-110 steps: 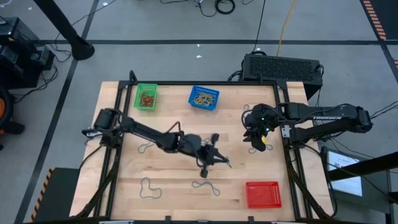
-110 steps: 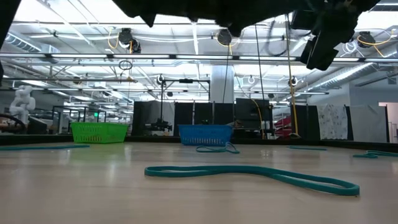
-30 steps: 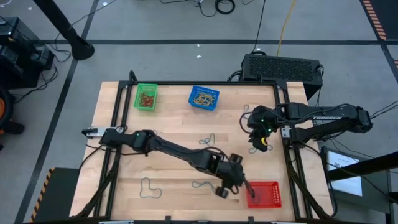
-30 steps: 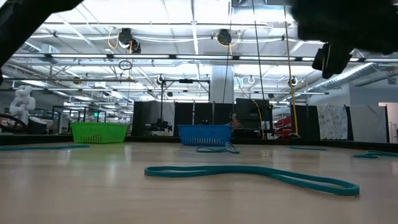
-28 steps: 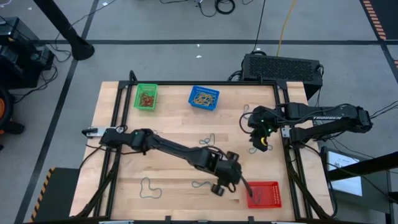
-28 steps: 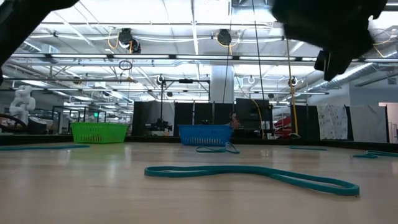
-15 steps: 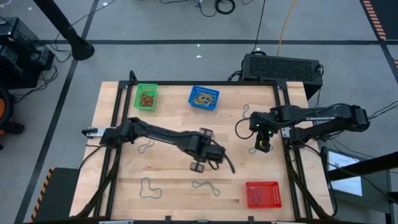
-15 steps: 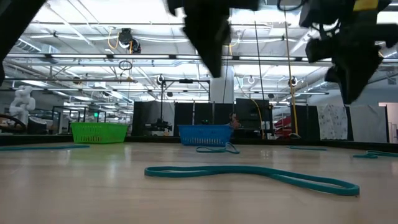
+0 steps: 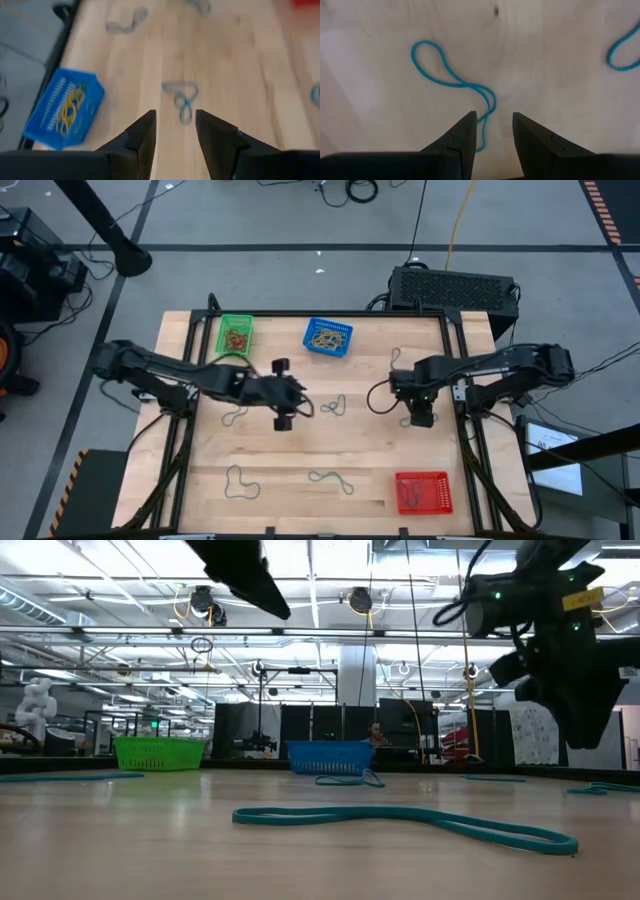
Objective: Sort rubber bands into baskets
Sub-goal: Put the blue rubber band into the red bin
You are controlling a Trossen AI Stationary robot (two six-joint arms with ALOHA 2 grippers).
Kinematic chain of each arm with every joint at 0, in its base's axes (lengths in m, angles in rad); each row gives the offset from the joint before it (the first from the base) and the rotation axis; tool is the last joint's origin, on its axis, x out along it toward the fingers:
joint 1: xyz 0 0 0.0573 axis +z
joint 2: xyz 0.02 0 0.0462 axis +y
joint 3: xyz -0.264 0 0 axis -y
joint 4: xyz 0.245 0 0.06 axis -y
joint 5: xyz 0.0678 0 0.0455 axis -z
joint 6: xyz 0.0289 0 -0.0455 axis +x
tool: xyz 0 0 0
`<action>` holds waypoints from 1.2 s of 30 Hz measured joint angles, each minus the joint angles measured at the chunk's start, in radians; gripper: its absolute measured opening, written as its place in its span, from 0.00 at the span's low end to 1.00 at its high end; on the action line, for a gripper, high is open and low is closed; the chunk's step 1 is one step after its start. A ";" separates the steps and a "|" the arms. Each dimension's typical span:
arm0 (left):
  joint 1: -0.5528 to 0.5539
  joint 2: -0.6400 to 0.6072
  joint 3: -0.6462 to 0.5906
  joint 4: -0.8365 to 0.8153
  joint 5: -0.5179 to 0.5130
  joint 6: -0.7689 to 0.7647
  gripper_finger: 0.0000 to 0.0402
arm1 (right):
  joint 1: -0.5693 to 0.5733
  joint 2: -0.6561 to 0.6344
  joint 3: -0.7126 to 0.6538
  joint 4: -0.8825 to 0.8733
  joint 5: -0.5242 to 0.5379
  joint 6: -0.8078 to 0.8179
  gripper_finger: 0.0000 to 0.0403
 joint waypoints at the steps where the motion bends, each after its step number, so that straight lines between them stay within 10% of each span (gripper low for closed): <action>1: 0.000 -0.033 -0.056 0.074 0.000 0.007 0.36 | 0.000 0.015 0.000 0.000 -0.001 -0.001 0.29; 14: 0.032 -0.139 -0.521 0.904 0.005 0.183 0.36 | 0.000 0.215 0.000 0.003 -0.002 -0.003 0.29; 36: 0.090 -0.154 -0.566 0.943 0.106 0.130 0.36 | 0.000 0.294 0.001 0.080 -0.032 0.015 0.18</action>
